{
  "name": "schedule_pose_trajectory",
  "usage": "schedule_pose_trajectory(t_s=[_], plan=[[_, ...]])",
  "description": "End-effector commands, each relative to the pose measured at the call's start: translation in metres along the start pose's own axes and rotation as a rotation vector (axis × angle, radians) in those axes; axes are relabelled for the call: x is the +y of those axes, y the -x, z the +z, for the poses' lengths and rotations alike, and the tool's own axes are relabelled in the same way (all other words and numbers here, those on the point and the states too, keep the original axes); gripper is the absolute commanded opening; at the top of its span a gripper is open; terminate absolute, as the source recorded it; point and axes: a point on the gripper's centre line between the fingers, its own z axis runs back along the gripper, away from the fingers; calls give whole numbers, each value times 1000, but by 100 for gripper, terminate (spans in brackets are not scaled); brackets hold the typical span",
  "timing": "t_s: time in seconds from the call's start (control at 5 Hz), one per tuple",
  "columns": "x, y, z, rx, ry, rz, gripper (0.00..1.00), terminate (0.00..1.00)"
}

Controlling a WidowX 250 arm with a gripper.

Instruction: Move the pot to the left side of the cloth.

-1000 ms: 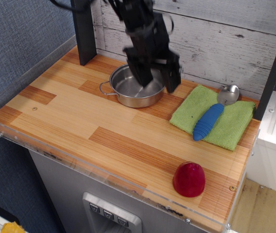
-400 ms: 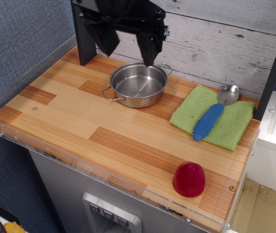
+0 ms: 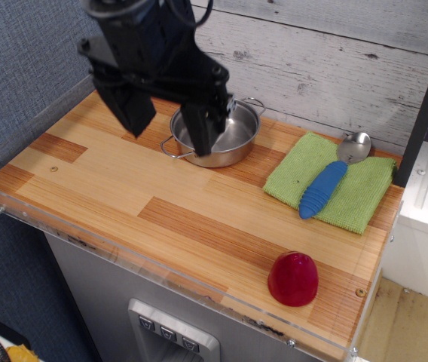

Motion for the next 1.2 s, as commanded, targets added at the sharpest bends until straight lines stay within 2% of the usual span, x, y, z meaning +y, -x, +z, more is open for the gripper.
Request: schedule_pose_trajectory(t_s=[0.0,0.2,0.4,0.6,0.8,1.0], plan=[[9,-13,-29,158,-9,-45,100,0],[11,-20,-48,216,-5,-64,100,0],[5,-27,-50,203,-14,-63,100,0],[0,-27,-41,173,-19,-46,100,0],[0,-27,-41,173,-19,-46,100,0],[0,-27,-41,173,-19,-46,100,100]])
